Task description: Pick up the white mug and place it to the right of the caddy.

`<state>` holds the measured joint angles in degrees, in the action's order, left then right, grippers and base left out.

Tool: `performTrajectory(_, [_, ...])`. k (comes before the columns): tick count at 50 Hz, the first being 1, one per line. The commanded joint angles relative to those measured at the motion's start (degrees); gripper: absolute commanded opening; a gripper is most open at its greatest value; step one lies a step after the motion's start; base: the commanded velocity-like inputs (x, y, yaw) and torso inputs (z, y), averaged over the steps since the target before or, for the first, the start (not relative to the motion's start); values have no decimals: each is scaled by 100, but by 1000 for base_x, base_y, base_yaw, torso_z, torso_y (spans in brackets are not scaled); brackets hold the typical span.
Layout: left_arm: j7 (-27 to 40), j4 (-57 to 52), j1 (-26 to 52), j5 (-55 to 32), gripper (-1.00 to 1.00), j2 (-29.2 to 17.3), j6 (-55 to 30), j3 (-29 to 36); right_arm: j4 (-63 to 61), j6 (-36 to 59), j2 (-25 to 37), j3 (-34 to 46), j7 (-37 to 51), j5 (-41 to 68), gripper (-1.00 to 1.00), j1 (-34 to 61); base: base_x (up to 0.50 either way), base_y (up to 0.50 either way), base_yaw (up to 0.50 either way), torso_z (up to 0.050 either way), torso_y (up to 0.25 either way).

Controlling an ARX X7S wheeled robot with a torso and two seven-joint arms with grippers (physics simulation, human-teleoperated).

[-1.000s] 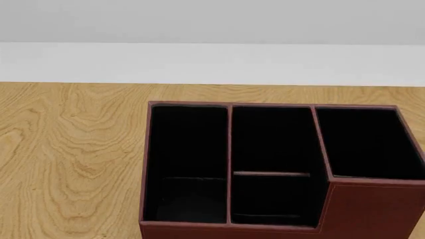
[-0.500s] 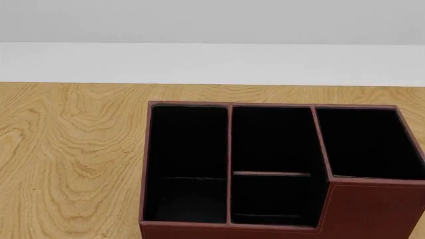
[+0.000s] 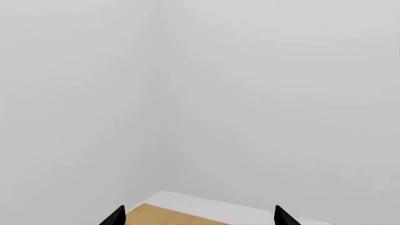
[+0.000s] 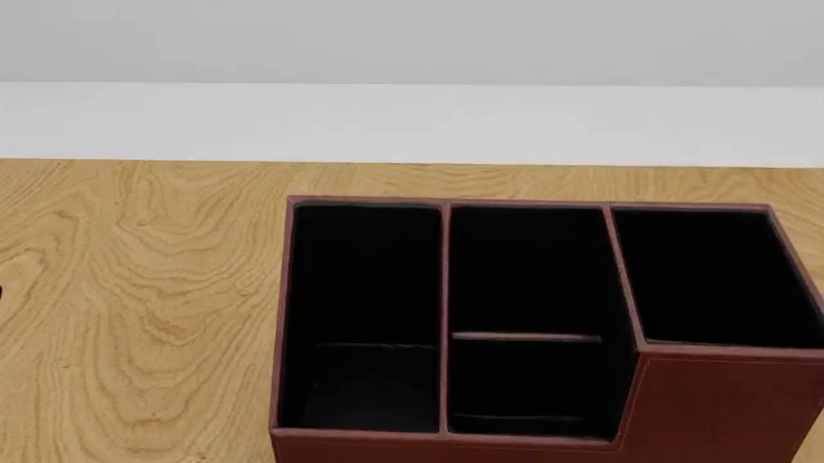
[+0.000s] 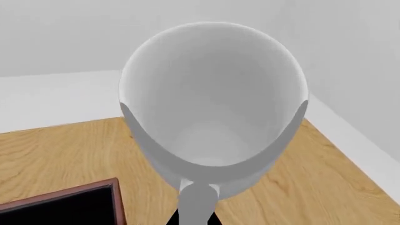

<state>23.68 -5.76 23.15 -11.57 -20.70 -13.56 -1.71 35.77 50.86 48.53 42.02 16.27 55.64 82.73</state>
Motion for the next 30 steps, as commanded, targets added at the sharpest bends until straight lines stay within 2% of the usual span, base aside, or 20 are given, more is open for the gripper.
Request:
performTrajectory(1, [38,-13,11,48,100,15,-58,85,191,-140,-13,-9,-119,-231,-100,-64,0,0,0,0,0])
performTrajectory(30, [97,-146,142,59,100,-6,-297,209,808,-658,-55,-60,-367,-279,-100,-579,0,0,0,0,1])
